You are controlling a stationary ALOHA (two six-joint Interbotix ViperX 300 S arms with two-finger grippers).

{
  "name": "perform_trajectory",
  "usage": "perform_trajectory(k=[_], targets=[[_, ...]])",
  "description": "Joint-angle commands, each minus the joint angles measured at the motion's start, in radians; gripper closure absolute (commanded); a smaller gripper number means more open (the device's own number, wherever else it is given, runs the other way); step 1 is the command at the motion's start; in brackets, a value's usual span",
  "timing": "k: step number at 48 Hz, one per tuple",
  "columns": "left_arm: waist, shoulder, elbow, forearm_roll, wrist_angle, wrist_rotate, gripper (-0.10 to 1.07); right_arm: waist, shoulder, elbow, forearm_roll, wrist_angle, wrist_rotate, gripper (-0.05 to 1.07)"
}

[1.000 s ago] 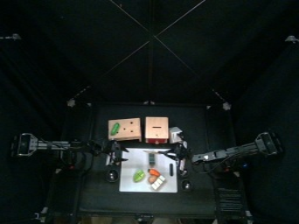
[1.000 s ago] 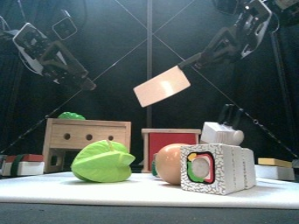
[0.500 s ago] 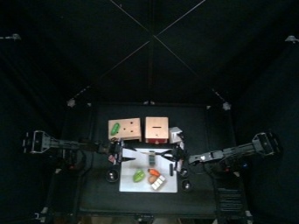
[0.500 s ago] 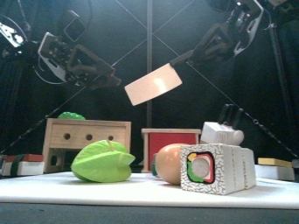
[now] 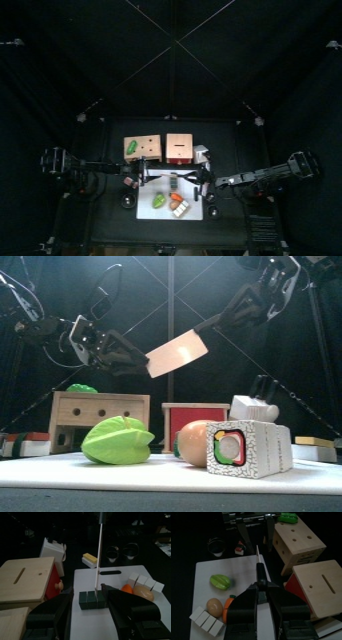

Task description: Grab cleaver with other hand

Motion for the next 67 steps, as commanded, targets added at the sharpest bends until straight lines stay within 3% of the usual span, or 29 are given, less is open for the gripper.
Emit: perform_trajectory(k=[1, 20, 53, 67], targets=[[-0.009, -0.002, -0.028, -0.002, -0.011, 0.002, 0.14, -0.002, -0.009, -0.021, -0.002, -0.002, -0.002, 0.55], [-0.015, 0.048, -0.063, 0.005, -0.011, 0.002, 0.37, -0.006, -0.005, -0.018, 0.006, -0.003, -0.002, 0.55], [-0.015, 0.051, -0.071, 0.005, -0.011, 0.008, 0.4, -0.034, 0.021, -0.017, 0.086, -0.003, -0.012, 0.55], [-0.015, 0.051, -0.071, 0.005, -0.011, 0.008, 0.57, -0.038, 0.023, -0.017, 0.112, -0.002, -0.006, 0.55]])
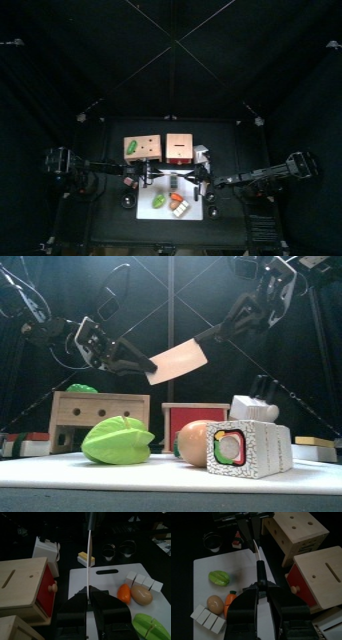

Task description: Grab cleaver with other hand

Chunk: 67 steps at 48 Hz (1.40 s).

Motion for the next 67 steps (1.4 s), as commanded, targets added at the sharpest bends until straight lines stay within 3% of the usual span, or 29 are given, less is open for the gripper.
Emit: perform_trajectory(k=[1, 13, 29, 37, 45, 67], targets=[[0.002, -0.008, -0.029, -0.002, -0.011, 0.0, 0.58, -0.009, -0.003, -0.02, 0.02, -0.003, 0.008, 0.55], [-0.012, -0.006, -0.031, -0.005, -0.011, -0.002, 0.61, -0.043, 0.041, -0.028, 0.114, -0.005, 0.0, 0.55], [-0.018, -0.008, -0.035, -0.005, -0.011, -0.002, 0.61, -0.048, 0.103, -0.064, 0.115, -0.008, -0.015, 0.51], [-0.023, -0.008, -0.035, -0.005, -0.011, -0.002, 0.61, -0.057, 0.124, -0.075, 0.143, -0.006, -0.057, 0.39], [-0.025, -0.009, -0.034, -0.005, -0.011, -0.002, 0.61, -0.081, 0.124, -0.087, 0.178, -0.006, -0.071, 0.27], [-0.026, -0.011, -0.018, -0.008, 0.071, -0.003, 0.61, -0.035, 0.064, -0.064, 0.193, -0.012, -0.072, 0.25]])
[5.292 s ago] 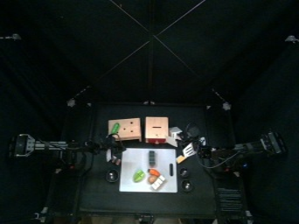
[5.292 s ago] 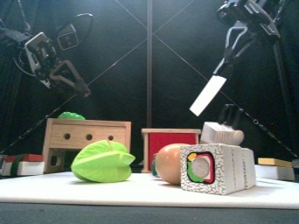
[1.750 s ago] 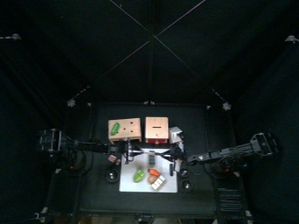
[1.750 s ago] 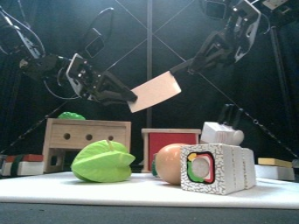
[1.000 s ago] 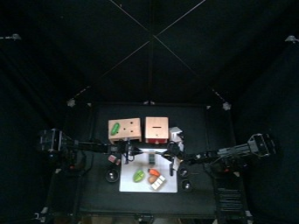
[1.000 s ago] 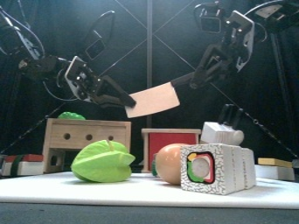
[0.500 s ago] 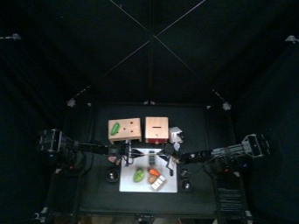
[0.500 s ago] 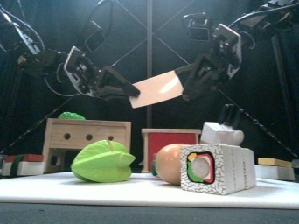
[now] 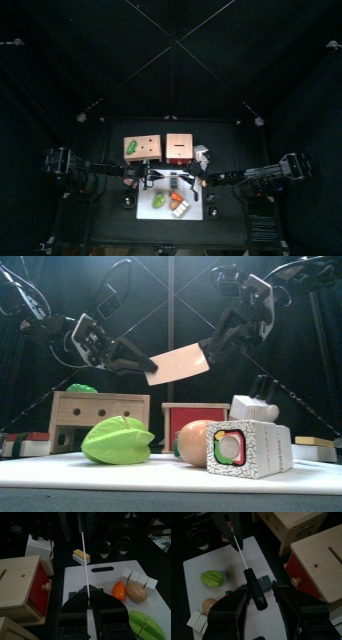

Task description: Grab cleaver with other hand

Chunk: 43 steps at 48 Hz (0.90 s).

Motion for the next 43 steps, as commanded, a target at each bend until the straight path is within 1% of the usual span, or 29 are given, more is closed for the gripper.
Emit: perform_trajectory(k=[1, 6, 14, 25, 43], targets=[[-0.002, -0.012, -0.011, -0.005, 0.023, 0.0, 0.61, 0.014, -0.032, -0.008, 0.014, -0.006, -0.002, 0.25], [-0.002, -0.011, -0.015, -0.008, 0.049, 0.002, 0.61, 0.014, -0.026, -0.005, 0.044, -0.006, -0.002, 0.25], [-0.002, -0.012, -0.012, -0.008, 0.069, 0.0, 0.61, 0.009, -0.005, 0.0, 0.054, -0.006, -0.002, 0.26], [-0.006, -0.012, -0.014, -0.008, 0.077, 0.0, 0.61, -0.002, 0.029, -0.005, 0.055, -0.006, -0.002, 0.26], [-0.008, -0.003, -0.011, -0.008, 0.078, 0.0, 0.61, -0.008, 0.032, -0.015, 0.043, -0.006, -0.003, 0.26]])
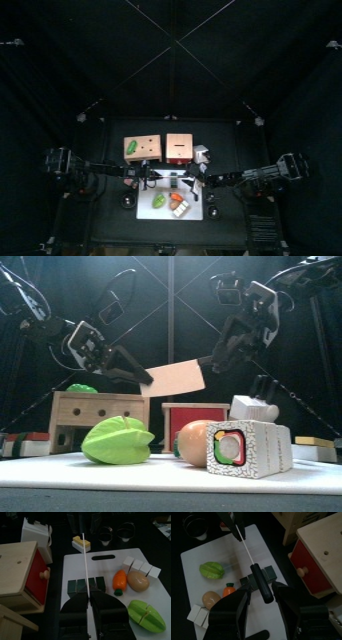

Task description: Grab cleaver with other hand

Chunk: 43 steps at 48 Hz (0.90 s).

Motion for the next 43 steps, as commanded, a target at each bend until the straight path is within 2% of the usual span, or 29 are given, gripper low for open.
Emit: perform_trajectory(k=[1, 22, 36, 43], targets=[[-0.002, -0.002, -0.012, -0.002, -0.003, 0.0, 0.61, -0.002, -0.012, -0.026, -0.009, -0.005, -0.002, 0.26], [-0.002, 0.006, -0.012, 0.0, 0.012, 0.002, 0.61, -0.003, 0.014, -0.026, -0.023, -0.005, -0.003, 0.28], [0.002, 0.015, -0.018, 0.026, 0.044, 0.003, 0.61, -0.008, 0.02, -0.029, -0.038, -0.005, -0.003, 0.45], [0.006, 0.02, -0.023, 0.038, 0.048, 0.005, 0.61, -0.02, 0.021, -0.021, -0.043, -0.005, -0.003, 0.5]])
